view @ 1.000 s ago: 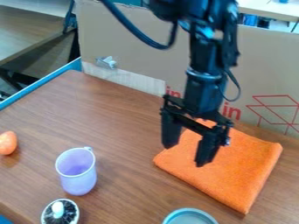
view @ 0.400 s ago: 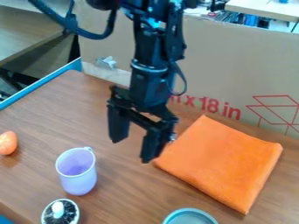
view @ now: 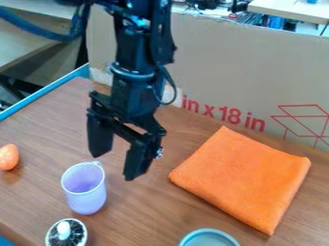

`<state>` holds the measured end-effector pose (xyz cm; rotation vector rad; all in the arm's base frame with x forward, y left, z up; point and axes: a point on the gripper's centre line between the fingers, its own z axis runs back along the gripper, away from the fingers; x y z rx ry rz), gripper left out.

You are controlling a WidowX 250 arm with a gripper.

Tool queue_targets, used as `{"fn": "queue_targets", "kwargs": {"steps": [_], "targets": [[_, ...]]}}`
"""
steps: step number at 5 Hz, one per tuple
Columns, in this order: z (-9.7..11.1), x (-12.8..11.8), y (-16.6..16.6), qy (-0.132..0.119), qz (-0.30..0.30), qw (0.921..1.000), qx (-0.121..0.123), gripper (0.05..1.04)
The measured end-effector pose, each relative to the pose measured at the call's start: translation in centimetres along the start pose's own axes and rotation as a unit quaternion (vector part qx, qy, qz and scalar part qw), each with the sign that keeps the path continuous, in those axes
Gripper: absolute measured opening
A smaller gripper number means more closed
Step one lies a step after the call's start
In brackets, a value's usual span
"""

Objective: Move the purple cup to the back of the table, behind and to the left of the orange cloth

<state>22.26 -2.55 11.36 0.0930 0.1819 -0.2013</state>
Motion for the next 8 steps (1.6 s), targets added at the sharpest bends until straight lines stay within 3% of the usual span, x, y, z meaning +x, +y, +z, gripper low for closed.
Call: {"fn": "queue_targets", "kwargs": {"steps": [2, 3, 5, 7, 8], "targets": [[-1.9, -0.7, 1.8, 0.005, 0.035, 0.9992, 0.017, 1.001], [-2.3, -0.1, 2.1, -0.005, 0.036, 0.999, 0.027, 1.001], [-4.9, 0.4, 3.3, 0.03, 0.06, 0.9976, 0.017, 1.001], [-5.8, 0.8, 3.2, 0.035, 0.073, 0.9966, 0.014, 0.964], [-5.8, 1.0, 3.1, 0.03, 0.079, 0.9964, 0.015, 0.684]]}}
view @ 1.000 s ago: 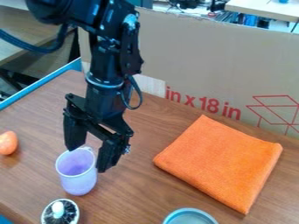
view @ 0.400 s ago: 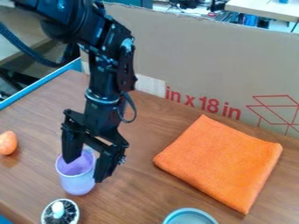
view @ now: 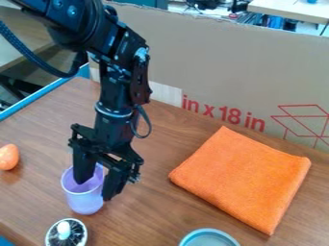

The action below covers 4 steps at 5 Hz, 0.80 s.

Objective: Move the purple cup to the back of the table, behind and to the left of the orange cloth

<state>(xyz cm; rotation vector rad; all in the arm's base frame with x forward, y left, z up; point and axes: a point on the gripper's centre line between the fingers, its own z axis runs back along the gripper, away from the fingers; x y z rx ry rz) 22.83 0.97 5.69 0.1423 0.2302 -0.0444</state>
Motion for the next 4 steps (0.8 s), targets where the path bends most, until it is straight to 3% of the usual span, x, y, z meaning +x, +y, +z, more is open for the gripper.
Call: {"fn": "queue_targets", "kwargs": {"steps": [1, 2, 3, 4], "targets": [[-0.3, 0.1, 0.0, -0.007, 0.003, 1.0, -0.001, 0.355], [-0.3, 0.2, -0.1, -0.011, 0.009, 0.9999, -0.006, 0.167], [-0.1, 0.1, -0.5, -0.003, 0.017, 0.9997, -0.019, 0.082], [3.4, 1.4, -1.1, -0.046, 0.034, 0.9983, -0.012, 0.081]]}}
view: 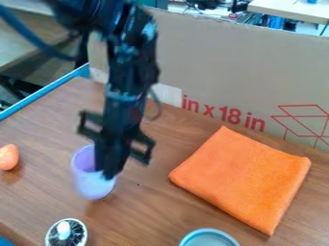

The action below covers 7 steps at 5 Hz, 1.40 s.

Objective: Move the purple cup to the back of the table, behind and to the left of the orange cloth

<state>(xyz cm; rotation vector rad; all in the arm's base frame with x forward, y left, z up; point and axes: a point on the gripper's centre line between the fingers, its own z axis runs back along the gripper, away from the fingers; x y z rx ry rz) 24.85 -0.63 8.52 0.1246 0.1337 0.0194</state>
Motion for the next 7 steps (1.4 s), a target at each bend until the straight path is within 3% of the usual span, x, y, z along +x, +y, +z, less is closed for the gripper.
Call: {"fn": "queue_targets", "kwargs": {"steps": [1, 2, 3, 5, 7], "targets": [[3.6, 2.2, -0.7, -0.064, -0.013, 0.9978, -0.007, 0.081], [4.9, 4.9, -0.3, -0.091, -0.01, 0.9957, -0.009, 0.081], [2.9, 8.6, 1.0, -0.06, 0.003, 0.9982, -0.006, 0.081], [-0.1, 14.0, 2.3, -0.029, 0.009, 0.9992, -0.027, 0.081], [-0.8, 14.7, 2.0, -0.016, 0.004, 0.9992, -0.036, 0.099]]}}
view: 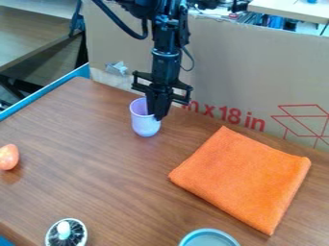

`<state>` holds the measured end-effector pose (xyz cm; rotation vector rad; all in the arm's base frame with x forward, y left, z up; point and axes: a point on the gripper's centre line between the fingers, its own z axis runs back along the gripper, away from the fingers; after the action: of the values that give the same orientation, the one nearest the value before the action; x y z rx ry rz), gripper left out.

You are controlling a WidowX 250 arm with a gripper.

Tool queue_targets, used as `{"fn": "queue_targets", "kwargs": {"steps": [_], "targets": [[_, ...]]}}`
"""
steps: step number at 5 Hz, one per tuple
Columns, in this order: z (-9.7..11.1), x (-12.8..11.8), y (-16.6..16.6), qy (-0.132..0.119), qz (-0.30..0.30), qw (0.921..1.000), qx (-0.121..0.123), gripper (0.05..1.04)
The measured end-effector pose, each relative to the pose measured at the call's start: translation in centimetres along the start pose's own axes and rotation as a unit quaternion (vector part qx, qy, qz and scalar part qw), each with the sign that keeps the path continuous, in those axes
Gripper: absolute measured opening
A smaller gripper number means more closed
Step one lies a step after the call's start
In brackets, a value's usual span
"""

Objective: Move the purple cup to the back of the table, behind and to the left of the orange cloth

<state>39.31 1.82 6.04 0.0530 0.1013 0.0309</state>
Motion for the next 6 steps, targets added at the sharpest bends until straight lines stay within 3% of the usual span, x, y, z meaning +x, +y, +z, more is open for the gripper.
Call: {"fn": "queue_targets", "kwargs": {"steps": [1, 2, 3, 4, 5, 6], "targets": [[-0.2, -0.3, -0.1, 0.011, 0.004, 0.9999, -0.003, 0.277], [-0.2, -0.3, -0.1, 0.009, 0.014, 0.9999, 0.001, 0.553], [3.2, -0.7, 0.3, -0.037, 0.02, 0.9984, 0.038, 0.853], [5.8, -2.2, -1.0, -0.075, 0.006, 0.9946, 0.071, 1.008], [5.9, -6.8, -1.1, -0.067, 0.027, 0.9953, 0.064, 1.004], [4.7, -11.3, -1.7, -0.035, 0.041, 0.9982, 0.027, 1.002]]}}
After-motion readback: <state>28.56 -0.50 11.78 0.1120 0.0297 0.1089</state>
